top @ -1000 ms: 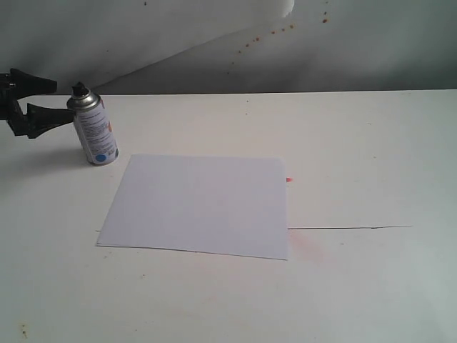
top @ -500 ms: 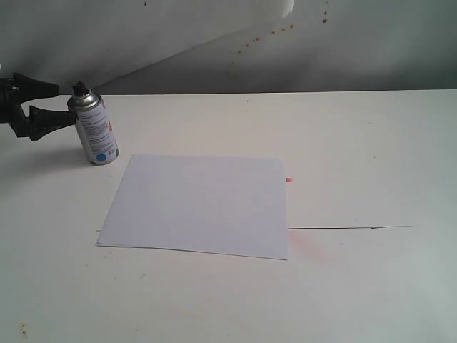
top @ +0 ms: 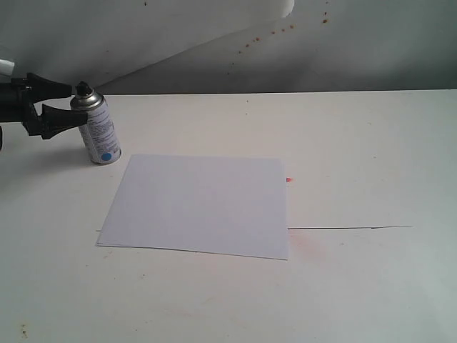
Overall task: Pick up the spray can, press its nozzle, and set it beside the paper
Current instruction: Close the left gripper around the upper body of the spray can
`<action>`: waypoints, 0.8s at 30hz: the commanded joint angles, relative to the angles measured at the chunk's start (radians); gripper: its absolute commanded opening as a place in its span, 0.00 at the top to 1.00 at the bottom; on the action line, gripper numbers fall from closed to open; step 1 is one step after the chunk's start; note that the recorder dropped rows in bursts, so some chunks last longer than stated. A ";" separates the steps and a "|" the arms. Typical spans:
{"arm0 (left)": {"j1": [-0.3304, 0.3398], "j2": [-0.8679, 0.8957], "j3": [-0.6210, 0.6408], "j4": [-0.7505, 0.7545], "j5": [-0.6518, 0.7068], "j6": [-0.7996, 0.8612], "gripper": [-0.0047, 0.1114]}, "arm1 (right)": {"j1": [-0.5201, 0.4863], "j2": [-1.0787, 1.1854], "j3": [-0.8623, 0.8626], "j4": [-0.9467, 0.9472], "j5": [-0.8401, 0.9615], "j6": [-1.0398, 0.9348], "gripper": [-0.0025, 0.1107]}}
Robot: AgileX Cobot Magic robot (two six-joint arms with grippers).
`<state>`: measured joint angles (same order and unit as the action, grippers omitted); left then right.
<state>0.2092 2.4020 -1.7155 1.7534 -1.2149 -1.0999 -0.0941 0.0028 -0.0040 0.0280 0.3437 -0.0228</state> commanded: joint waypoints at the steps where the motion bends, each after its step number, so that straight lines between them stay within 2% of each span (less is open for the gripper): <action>1: -0.035 0.005 -0.007 -0.009 -0.006 -0.021 0.06 | 0.003 -0.003 0.004 -0.008 -0.002 -0.004 0.98; 9: -0.070 0.052 -0.007 -0.009 -0.006 -0.018 0.06 | 0.003 -0.003 0.004 -0.008 -0.002 -0.004 0.98; 24: -0.070 0.066 -0.007 -0.009 -0.006 0.029 0.06 | 0.003 -0.003 0.004 -0.008 -0.002 -0.004 0.98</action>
<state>0.1463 2.4714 -1.7155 1.7534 -1.2152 -1.0749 -0.0941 0.0028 -0.0040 0.0280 0.3437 -0.0228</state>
